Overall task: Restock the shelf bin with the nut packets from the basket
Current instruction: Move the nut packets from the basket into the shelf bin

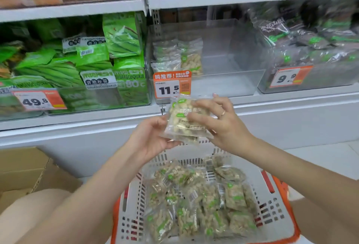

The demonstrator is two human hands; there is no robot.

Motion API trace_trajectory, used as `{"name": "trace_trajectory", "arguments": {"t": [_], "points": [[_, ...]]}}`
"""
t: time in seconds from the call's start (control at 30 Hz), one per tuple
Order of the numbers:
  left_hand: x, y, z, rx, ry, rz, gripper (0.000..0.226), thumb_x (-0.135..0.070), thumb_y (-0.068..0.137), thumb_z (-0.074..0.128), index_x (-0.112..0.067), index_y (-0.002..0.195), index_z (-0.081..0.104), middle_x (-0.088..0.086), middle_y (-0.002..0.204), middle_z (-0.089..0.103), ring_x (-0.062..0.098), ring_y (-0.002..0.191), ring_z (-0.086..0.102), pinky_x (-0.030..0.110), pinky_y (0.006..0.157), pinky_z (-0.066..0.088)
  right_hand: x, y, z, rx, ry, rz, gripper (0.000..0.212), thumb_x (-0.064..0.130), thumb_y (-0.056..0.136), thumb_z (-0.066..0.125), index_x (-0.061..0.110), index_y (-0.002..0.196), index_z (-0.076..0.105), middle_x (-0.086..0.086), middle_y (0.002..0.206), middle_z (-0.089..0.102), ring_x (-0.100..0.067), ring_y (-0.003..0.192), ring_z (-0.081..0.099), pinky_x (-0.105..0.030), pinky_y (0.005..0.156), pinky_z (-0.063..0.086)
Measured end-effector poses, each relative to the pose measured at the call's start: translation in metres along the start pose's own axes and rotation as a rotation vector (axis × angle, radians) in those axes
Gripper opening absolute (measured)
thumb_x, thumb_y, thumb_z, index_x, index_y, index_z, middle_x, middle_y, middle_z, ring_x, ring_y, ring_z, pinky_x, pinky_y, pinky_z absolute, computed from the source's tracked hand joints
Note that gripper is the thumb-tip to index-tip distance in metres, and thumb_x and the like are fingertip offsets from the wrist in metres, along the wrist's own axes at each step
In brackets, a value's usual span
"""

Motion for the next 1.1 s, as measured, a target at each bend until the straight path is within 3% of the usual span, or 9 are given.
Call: {"name": "trace_trajectory", "arguments": {"t": [0.13,0.27,0.4,0.57,0.7,0.77,0.9,1.0,1.1], "points": [[-0.026,0.008,0.015,0.083,0.253,0.023,0.055,-0.039,0.079,0.063,-0.009,0.125,0.057,0.01,0.115,0.066,0.027,0.098,0.064,0.044,0.077,0.055,-0.003,-0.002,-0.001,0.135,-0.017,-0.026,0.066,-0.002,0.072,0.049,0.027,0.131,0.044,-0.002,0.147,0.036,-0.034,0.119,0.048,-0.039,0.111,0.027],[-0.036,0.024,0.021,0.003,0.409,0.251,0.063,-0.005,0.058,0.075,-0.014,0.116,0.053,0.004,0.104,0.07,0.012,0.09,0.068,0.027,0.077,0.056,-0.009,-0.006,0.016,0.295,0.16,0.167,0.084,-0.004,0.069,0.04,0.028,0.144,0.022,0.001,0.158,0.014,-0.03,0.138,0.029,-0.031,0.116,0.018],[-0.041,0.024,0.02,-0.001,0.48,0.303,0.08,0.002,0.054,0.077,-0.015,0.125,0.046,0.001,0.109,0.069,0.014,0.096,0.068,0.025,0.074,0.055,-0.011,-0.01,0.028,0.482,0.337,0.309,0.109,-0.006,0.07,0.052,0.044,0.149,-0.005,0.018,0.157,-0.021,-0.01,0.148,-0.011,-0.016,0.115,0.002],[-0.038,0.02,0.006,-0.065,0.531,0.299,0.098,-0.009,0.044,0.085,-0.026,0.131,0.042,0.001,0.114,0.069,0.02,0.103,0.067,0.037,0.089,0.053,-0.001,-0.01,0.034,0.633,0.463,0.343,0.109,0.01,0.077,0.059,0.052,0.144,-0.016,0.024,0.151,-0.032,-0.007,0.143,-0.027,-0.036,0.117,0.004],[-0.031,0.019,0.004,-0.055,0.481,0.271,0.092,0.0,0.049,0.079,-0.027,0.13,0.043,0.008,0.113,0.069,0.024,0.1,0.068,0.039,0.092,0.051,-0.009,-0.002,0.023,0.367,0.699,0.534,0.066,0.031,0.092,0.062,0.057,0.141,0.027,0.031,0.15,-0.028,0.005,0.143,-0.016,-0.032,0.115,0.012],[-0.026,0.018,0.006,-0.037,0.506,0.264,0.094,-0.002,0.047,0.08,-0.026,0.13,0.044,0.009,0.112,0.069,0.026,0.101,0.067,0.039,0.091,0.051,-0.014,0.0,0.021,0.28,0.788,0.639,0.057,0.043,0.083,0.064,0.06,0.132,0.04,0.035,0.148,-0.027,0.011,0.142,-0.006,-0.032,0.115,0.025],[-0.019,0.017,0.015,0.044,0.494,0.258,0.09,0.005,0.055,0.073,-0.022,0.135,0.04,0.011,0.117,0.067,0.026,0.103,0.066,0.031,0.084,0.054,-0.016,0.003,0.022,0.245,0.96,0.707,0.065,0.04,0.074,0.078,0.064,0.122,0.042,0.057,0.134,0.01,-0.015,0.149,0.008,-0.045,0.106,0.043],[-0.016,0.013,0.022,0.092,0.459,0.267,0.091,-0.004,0.05,0.078,-0.021,0.133,0.042,0.011,0.119,0.066,0.026,0.104,0.066,0.027,0.077,0.054,-0.019,0.0,0.022,0.224,1.101,0.74,0.07,0.032,0.068,0.082,0.058,0.121,0.044,0.028,0.133,0.045,-0.02,0.126,0.052,-0.027,0.089,0.051],[-0.007,0.011,0.027,0.108,0.409,0.234,0.082,0.0,0.057,0.074,-0.017,0.131,0.044,0.012,0.12,0.066,0.024,0.102,0.066,0.026,0.072,0.053,-0.02,-0.001,0.022,0.287,1.179,0.753,0.085,0.042,0.056,0.089,0.054,0.124,0.04,0.011,0.129,0.054,-0.018,0.111,0.062,-0.032,0.088,0.054]]}}
Point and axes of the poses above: each hand's wrist, its own y-axis towards the middle knuckle, its own z-axis out of the palm, x = y × z, the point moved 7 cm from there along y, towards the middle knuckle
